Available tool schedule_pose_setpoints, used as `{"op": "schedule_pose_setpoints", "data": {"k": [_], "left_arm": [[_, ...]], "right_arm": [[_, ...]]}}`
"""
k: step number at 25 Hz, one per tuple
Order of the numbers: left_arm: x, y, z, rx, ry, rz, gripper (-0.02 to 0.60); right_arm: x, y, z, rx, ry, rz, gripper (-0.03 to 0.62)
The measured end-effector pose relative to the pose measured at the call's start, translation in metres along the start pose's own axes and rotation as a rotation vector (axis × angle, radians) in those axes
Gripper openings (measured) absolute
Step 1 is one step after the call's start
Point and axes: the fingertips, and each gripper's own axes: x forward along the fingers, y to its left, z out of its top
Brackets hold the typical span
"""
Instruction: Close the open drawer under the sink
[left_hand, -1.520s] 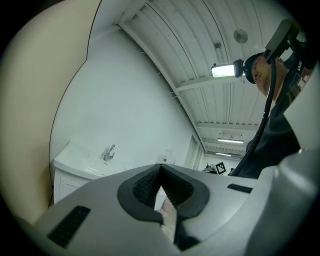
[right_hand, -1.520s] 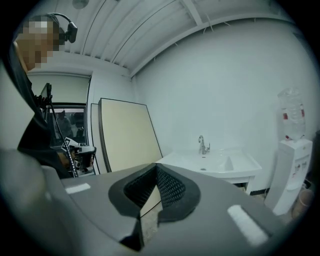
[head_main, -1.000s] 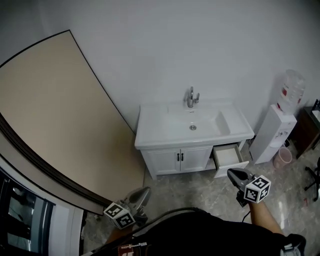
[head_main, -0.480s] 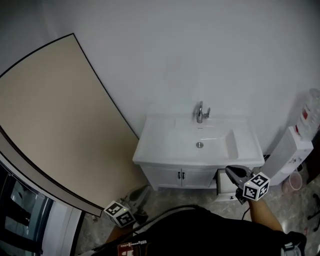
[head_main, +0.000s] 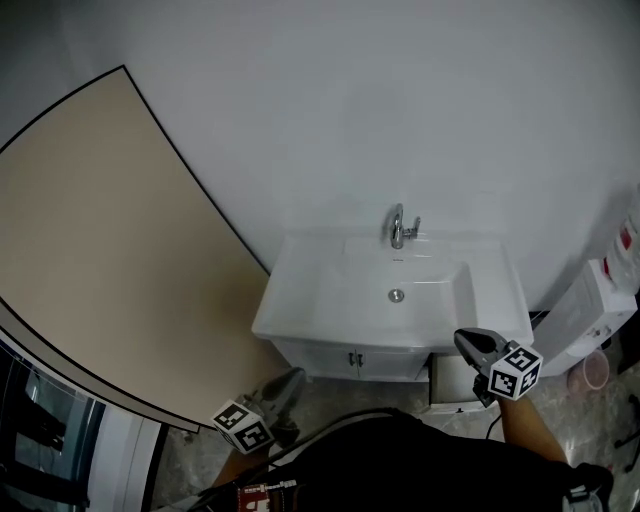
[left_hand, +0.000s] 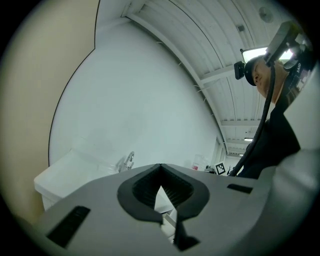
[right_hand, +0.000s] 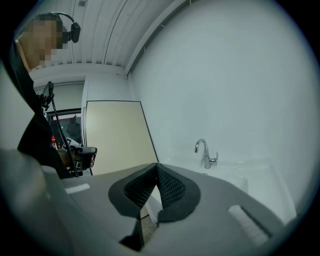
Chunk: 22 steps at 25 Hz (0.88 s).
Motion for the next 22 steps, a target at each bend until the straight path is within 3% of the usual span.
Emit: {"op": "schedule_pose_setpoints", "data": {"k": [7,15,22], "left_arm": [[0.044,0.054,0.008,-0.035,0.016,-0.099,-0.003],[0.095,0.140,0.059,-0.014,0.054,-0.272,-0.002],[0.122,0.207,0.093,-0.031,0.093,-0.348,-0.002]], "right_arm": [[0.035,-0.025,0.005,0.013,0.014,-0.081,0.002],[0.091,-0.034,0.040,0.017,-0.036,-0.250,0.002],[0.147,-0.034,0.055,0.031,-0.054,-0.332,0.002]]}}
